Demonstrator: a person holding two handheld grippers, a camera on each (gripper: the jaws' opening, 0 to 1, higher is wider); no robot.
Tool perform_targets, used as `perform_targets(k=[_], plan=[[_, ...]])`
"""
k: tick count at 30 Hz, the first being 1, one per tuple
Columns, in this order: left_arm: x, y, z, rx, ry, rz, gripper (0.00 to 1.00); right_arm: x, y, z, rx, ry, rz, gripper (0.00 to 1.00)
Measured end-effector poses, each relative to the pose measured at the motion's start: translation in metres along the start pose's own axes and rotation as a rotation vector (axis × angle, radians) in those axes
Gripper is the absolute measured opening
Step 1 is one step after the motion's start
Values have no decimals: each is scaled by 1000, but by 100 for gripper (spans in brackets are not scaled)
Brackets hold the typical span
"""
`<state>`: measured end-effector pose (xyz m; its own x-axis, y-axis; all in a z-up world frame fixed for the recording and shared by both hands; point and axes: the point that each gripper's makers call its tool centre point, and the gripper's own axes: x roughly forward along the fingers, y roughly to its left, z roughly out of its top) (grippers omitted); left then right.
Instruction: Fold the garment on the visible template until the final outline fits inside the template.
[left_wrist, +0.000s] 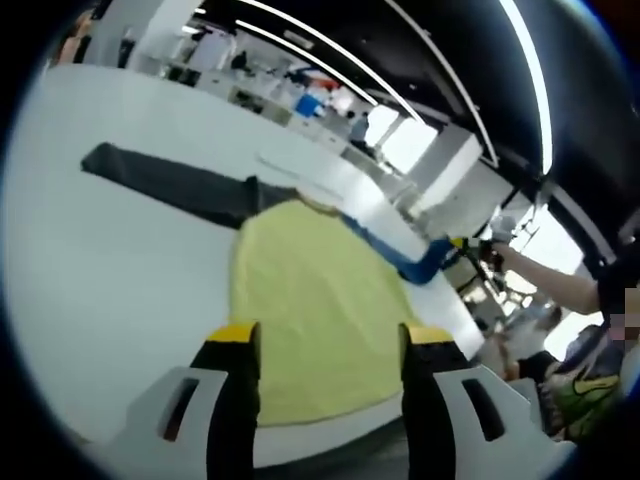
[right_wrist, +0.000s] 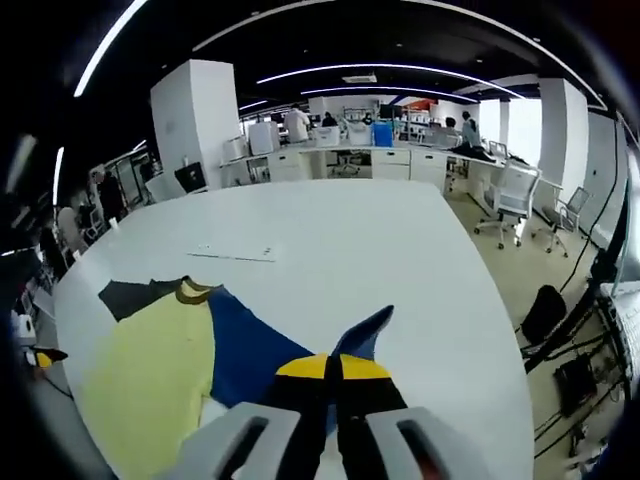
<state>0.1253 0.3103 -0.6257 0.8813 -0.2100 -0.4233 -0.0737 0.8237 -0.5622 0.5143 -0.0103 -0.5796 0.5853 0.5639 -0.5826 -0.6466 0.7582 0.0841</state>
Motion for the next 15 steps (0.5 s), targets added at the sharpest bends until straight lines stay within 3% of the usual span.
perform_targets(k=[7, 15], plan=[[-15, 3, 5, 16, -14, -15, 56, 25, 47, 30, -30, -33, 89, 0], [-25, 13, 15, 6, -37, -23, 55, 45, 85, 46, -68, -38, 148, 0]])
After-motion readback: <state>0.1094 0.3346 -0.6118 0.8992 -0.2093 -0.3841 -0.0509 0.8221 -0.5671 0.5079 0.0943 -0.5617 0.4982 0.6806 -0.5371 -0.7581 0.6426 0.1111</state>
